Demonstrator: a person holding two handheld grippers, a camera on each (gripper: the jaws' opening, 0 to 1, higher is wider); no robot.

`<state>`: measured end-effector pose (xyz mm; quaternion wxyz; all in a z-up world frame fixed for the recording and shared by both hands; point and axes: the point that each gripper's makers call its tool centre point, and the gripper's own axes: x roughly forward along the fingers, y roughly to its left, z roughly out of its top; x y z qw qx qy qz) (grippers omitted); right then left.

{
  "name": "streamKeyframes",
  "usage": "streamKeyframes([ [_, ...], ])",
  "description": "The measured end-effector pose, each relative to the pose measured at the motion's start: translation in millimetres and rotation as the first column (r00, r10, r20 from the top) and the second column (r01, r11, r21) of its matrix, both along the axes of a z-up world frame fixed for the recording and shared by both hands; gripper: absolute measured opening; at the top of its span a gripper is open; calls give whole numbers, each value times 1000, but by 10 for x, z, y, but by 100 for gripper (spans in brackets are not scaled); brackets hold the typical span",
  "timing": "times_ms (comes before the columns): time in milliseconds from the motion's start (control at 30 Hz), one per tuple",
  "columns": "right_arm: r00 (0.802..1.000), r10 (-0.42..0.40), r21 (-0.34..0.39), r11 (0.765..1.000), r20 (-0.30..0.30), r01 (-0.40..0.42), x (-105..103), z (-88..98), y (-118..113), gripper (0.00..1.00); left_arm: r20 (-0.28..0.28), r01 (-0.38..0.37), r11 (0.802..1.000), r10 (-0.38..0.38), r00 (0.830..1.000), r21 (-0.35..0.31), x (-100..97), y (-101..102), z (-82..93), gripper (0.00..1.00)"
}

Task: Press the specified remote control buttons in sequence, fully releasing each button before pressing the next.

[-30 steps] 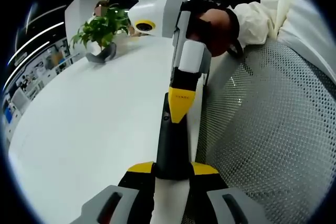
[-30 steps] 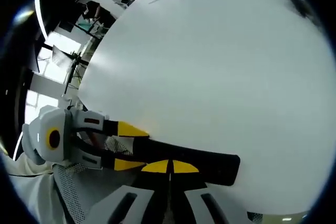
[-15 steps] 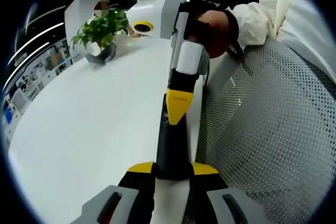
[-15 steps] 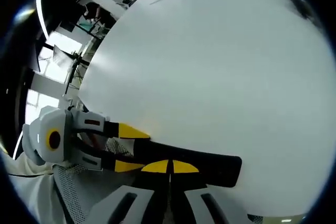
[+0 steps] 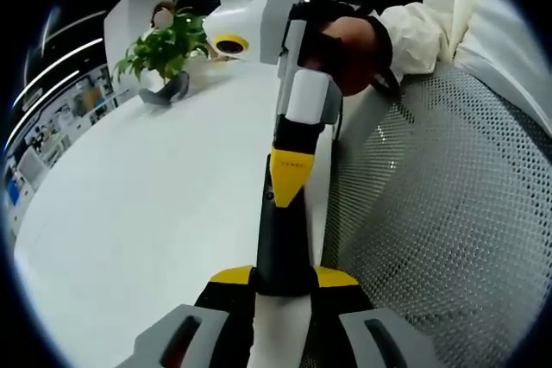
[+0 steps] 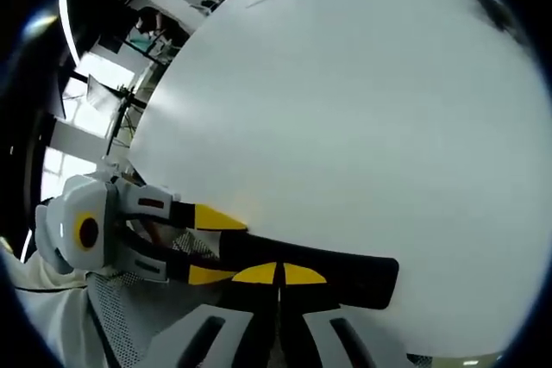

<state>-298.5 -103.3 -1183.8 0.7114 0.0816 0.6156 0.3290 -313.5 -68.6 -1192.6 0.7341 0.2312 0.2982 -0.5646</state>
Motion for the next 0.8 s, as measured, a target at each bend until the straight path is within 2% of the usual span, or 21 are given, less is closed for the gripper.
streamKeyframes([
  [167, 1000, 13, -14, 1000, 19, -12, -3, 9, -5, 0, -1, -11, 1000, 11, 1000, -2, 13, -4, -2, 24],
  [267, 1000, 13, 20, 1000, 6, -13, -13, 26, 43, 0, 1, -13, 1000, 13, 1000, -3, 15, -15, 5, 24],
  [533, 998, 60, 4, 998, 35, -60, -33, -2, 87, 0, 0, -18, 1000, 18, 1000, -3, 15, -10, 3, 24],
  [700, 999, 40, 23, 999, 25, -41, -13, -11, 69, 0, -1, -22, 1000, 22, 1000, -4, 15, -13, 4, 24],
  [800, 996, 65, 10, 998, 55, -66, -18, -5, 85, 0, 0, -25, 1000, 25, 1000, 0, 12, -15, 5, 24],
])
